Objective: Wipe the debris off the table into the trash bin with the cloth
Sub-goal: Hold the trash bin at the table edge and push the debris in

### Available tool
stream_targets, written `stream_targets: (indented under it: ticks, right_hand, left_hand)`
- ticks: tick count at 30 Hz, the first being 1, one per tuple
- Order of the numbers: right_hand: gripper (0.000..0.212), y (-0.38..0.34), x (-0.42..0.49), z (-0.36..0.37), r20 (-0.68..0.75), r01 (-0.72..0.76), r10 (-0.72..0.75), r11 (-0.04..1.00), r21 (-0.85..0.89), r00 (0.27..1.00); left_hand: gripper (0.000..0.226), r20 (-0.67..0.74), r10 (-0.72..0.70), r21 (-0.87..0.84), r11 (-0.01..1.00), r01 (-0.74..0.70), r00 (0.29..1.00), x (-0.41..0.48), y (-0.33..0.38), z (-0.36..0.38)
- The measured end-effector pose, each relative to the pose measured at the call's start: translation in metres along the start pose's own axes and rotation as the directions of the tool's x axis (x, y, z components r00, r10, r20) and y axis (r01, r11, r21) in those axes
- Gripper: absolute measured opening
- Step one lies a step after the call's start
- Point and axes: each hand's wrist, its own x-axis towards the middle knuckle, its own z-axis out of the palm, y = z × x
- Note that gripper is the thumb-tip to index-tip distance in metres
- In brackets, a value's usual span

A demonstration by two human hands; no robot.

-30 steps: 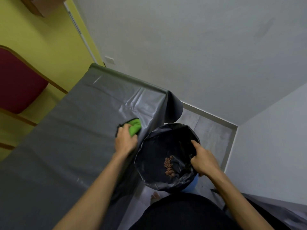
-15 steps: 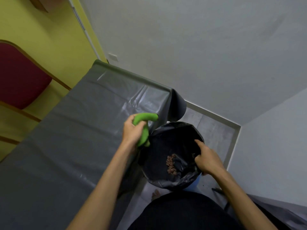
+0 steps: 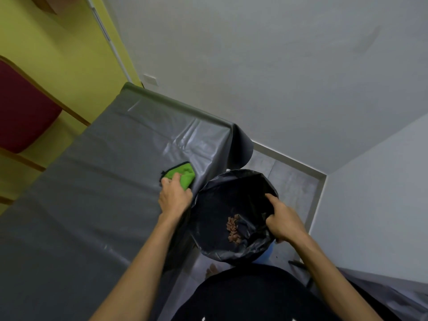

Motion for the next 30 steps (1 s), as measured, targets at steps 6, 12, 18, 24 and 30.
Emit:
stream_targets:
  ticks: [6, 12, 18, 24, 30]
  right_hand:
    - [0.08, -0.003, 0.001, -0.001, 0.004, -0.001, 0.001, 1.0, -0.011, 1.0]
    - [0.08, -0.003, 0.0, 0.001, 0.003, -0.013, 0.013, 1.0, -0.013, 1.0]
    - [0.079, -0.004, 0.0, 0.002, -0.005, -0.017, 0.017, 1.0, -0.014, 1.0]
    - [0.078, -0.004, -0.004, 0.002, -0.005, -0.022, 0.022, 1.0, -0.004, 1.0]
    - [0.076, -0.003, -0.005, 0.002, -0.012, -0.011, 0.01, 1.0, -0.023, 1.0]
  left_hand:
    - [0.033, 0.441, 0.174, -0.452, 0.89, 0.051, 0.881, -0.039, 0.02, 0.025]
    - [0.04, 0.426, 0.236, -0.453, 0.891, -0.02, 0.873, -0.042, 0.016, 0.033]
    - [0.037, 0.382, 0.224, -0.472, 0.881, -0.019, 0.897, -0.035, 0.008, 0.025]
    - [0.043, 0.098, 0.15, -0.58, 0.812, -0.066, 0.984, -0.013, 0.0, -0.016]
    - [0.019, -0.146, -0.042, -0.435, 0.9, -0.026, 0.988, 0.031, -0.027, -0.076]
